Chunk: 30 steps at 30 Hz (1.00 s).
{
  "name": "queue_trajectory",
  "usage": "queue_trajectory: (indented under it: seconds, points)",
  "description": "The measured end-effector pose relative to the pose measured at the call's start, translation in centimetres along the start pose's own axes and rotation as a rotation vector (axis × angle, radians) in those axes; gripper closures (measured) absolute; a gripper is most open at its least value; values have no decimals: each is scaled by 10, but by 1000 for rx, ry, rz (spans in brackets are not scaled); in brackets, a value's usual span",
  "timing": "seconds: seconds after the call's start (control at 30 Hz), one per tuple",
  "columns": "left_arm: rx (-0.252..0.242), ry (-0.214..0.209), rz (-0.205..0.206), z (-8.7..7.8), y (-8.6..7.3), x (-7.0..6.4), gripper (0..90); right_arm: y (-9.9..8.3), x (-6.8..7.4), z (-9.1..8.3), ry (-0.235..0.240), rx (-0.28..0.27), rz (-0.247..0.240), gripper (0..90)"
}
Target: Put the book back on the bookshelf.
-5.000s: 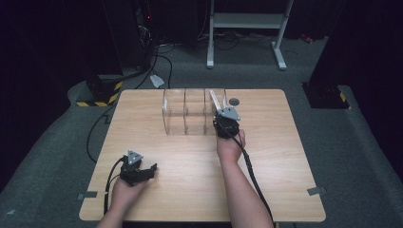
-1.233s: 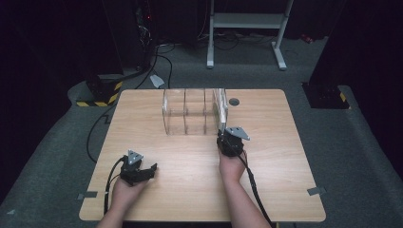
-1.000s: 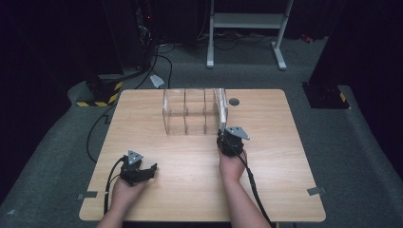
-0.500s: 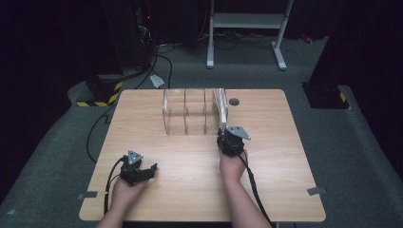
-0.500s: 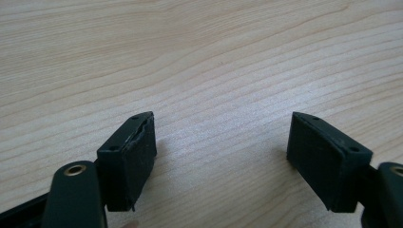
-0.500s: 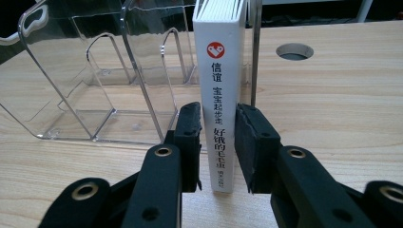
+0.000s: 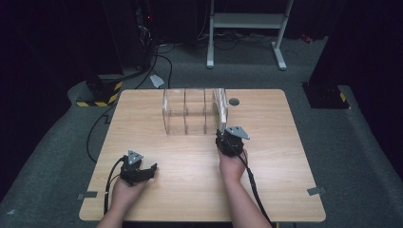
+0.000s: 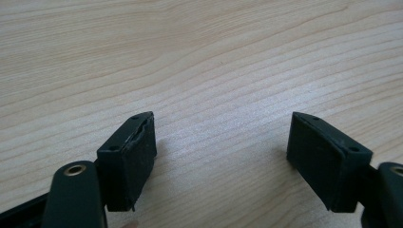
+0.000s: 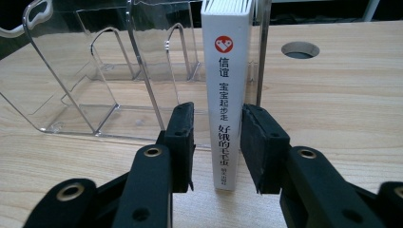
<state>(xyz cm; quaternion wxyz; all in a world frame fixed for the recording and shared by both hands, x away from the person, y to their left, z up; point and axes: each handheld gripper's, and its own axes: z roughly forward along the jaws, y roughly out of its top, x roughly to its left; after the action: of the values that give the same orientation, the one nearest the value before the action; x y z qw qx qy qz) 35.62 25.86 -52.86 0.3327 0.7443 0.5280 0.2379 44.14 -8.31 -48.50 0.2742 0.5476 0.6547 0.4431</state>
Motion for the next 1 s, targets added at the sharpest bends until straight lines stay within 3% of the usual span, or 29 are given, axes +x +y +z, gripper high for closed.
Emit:
queue_trajectory:
  seconds: [0.53, 0.73, 1.0]
  points:
    - [-1, 0, 1, 0, 0, 0, 250, -2, 3, -12, 50, 12, -97, 345]
    - [-1, -2, 1, 0, 0, 0, 250, -7, -7, -24, 76, 28, -98, 295]
    - [-1, -2, 1, 0, 0, 0, 250, -21, -32, -46, 77, 65, -135, 290]
